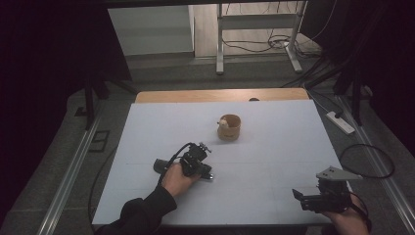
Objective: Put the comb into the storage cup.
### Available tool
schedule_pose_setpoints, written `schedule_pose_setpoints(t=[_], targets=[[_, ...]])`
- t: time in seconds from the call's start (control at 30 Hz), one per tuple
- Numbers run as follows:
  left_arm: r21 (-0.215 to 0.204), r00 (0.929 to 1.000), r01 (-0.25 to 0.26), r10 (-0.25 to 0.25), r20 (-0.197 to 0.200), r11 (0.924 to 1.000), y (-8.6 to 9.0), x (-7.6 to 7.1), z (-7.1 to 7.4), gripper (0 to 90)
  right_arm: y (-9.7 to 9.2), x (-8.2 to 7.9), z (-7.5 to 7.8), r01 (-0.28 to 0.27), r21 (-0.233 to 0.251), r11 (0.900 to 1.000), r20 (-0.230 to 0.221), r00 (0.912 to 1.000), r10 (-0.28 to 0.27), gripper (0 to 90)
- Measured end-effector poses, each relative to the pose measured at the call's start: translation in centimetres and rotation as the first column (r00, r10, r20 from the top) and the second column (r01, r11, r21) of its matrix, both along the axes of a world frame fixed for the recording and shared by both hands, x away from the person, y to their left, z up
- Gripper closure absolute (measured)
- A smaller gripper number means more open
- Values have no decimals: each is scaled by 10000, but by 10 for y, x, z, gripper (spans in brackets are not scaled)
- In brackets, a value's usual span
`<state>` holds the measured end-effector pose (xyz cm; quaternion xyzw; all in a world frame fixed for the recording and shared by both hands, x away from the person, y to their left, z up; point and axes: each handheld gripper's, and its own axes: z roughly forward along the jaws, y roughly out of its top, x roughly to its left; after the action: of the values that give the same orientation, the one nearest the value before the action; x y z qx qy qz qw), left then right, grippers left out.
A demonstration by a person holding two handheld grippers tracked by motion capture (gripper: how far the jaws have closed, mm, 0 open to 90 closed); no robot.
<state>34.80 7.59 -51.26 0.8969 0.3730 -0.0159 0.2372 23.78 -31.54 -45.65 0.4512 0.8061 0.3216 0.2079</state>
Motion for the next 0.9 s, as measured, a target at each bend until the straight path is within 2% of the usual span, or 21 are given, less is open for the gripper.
schedule_pose_setpoints(t=[0.2, 0.63, 0.9], targets=[[-20, 9999, 104, -104, -137, 9999, 2, -10, 1, 887, 0, 0, 0, -18, -18, 10000, -6, 10000, 18, 0], [289, 9986, 355, -344, -392, 9990, 7, -30, 1, 887, 1, 0, 0, -54, -37, 10000, 17, 10000, 54, 0], [432, 9982, 206, -181, -576, 9989, 22, -38, 2, 886, 1, 0, 0, -64, -57, 10000, 20, 10000, 64, 1]])
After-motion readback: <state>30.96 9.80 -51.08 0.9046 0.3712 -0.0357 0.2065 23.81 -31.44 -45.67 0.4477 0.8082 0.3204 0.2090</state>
